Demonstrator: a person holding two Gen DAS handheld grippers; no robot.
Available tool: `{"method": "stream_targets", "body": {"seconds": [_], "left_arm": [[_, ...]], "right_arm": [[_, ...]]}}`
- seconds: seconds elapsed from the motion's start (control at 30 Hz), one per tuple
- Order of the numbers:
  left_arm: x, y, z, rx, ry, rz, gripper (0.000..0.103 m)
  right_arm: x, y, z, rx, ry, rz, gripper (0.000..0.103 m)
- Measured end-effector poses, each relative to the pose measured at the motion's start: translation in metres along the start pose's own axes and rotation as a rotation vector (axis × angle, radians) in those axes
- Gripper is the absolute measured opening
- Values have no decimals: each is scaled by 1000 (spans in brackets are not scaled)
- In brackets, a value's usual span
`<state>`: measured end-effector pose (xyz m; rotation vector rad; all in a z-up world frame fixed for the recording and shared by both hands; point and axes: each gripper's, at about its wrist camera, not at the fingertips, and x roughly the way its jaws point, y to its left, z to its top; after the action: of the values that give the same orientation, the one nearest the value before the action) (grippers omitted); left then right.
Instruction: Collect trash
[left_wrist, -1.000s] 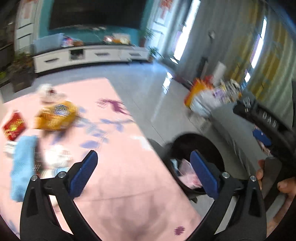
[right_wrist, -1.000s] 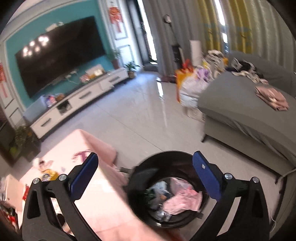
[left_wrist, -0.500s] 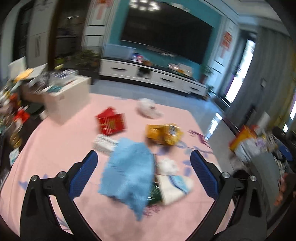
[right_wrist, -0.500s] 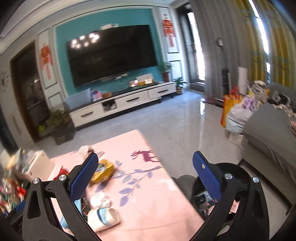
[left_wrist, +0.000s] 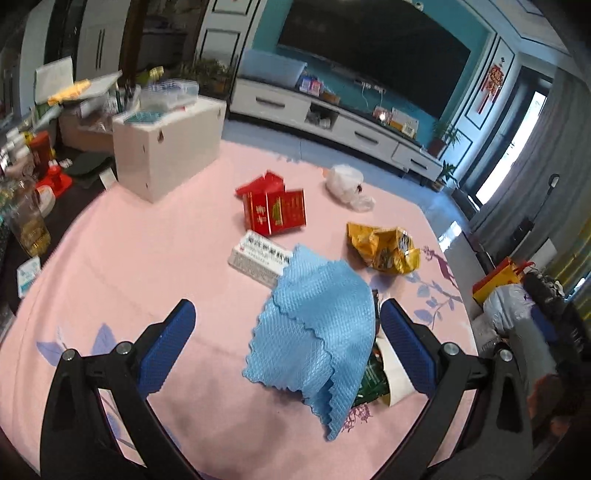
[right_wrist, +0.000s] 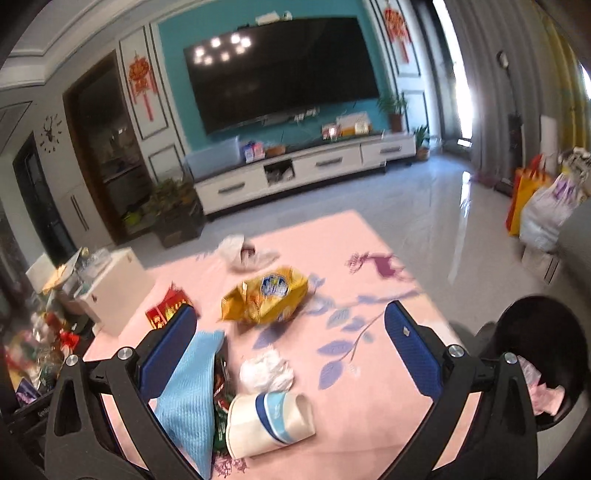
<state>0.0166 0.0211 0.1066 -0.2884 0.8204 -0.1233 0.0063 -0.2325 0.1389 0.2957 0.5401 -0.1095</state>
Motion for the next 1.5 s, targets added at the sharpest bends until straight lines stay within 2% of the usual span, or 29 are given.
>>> {"method": "stream_targets", "body": {"seconds": [0.17, 0.3, 0.33, 0.4, 0.47, 0.5, 0.53, 0.57, 0.63, 0.73, 0.83, 0.9, 1.1, 1.2, 1.3, 1.4, 1.47, 1.5], "left_arm": [[32, 5, -9, -40, 122, -60, 100], [61, 0, -20, -19, 197, -35, 99], [67, -2, -22, -4, 205, -23, 96], [77, -6, -26, 24, 228, -4, 85], [84, -6, -29, 23, 260, -9, 56], [86, -5, -29, 14, 270, -23, 47], [86, -5, -30, 2, 274, -41, 25], [84, -5, -30, -9, 274, -65, 14], [74, -10, -27, -1, 247, -81, 11], [46, -16, -22, 19, 168, -108, 9], [11, -11, -12, -13, 80, -147, 9], [-6, -6, -4, -29, 60, -163, 9], [-54, 16, 6, -18, -11, -88, 10], [-59, 24, 5, -7, 16, -60, 10], [-65, 33, 4, -38, 63, -107, 11], [-72, 37, 2, -20, 69, -85, 12], [-68, 38, 1, 0, 86, -84, 31], [-63, 40, 0, -3, 100, -93, 32]], "right_arm": [[16, 8, -14, -17, 59, 15, 99], [20, 12, -18, -26, 76, 15, 99], [22, 13, -19, -31, 78, 15, 99], [23, 15, -19, -42, 82, 14, 99], [23, 17, -20, -55, 83, 7, 99], [23, 18, -20, -61, 83, 5, 99], [23, 19, -21, -67, 83, 4, 99], [23, 19, -20, -70, 81, 4, 99], [22, 18, -19, -72, 78, 3, 99], [20, 16, -17, -58, 73, 7, 99], [16, 14, -15, -43, 71, 26, 99], [12, 15, -12, -44, 63, 32, 99], [6, 17, -9, -51, 50, 35, 99], [6, 18, -8, -48, 59, 32, 99], [5, 21, -7, -58, 69, 21, 99], [6, 22, -5, -60, 68, 18, 99], [5, 23, -5, -65, 69, 17, 99], [5, 25, -5, -70, 70, 15, 99]]}}
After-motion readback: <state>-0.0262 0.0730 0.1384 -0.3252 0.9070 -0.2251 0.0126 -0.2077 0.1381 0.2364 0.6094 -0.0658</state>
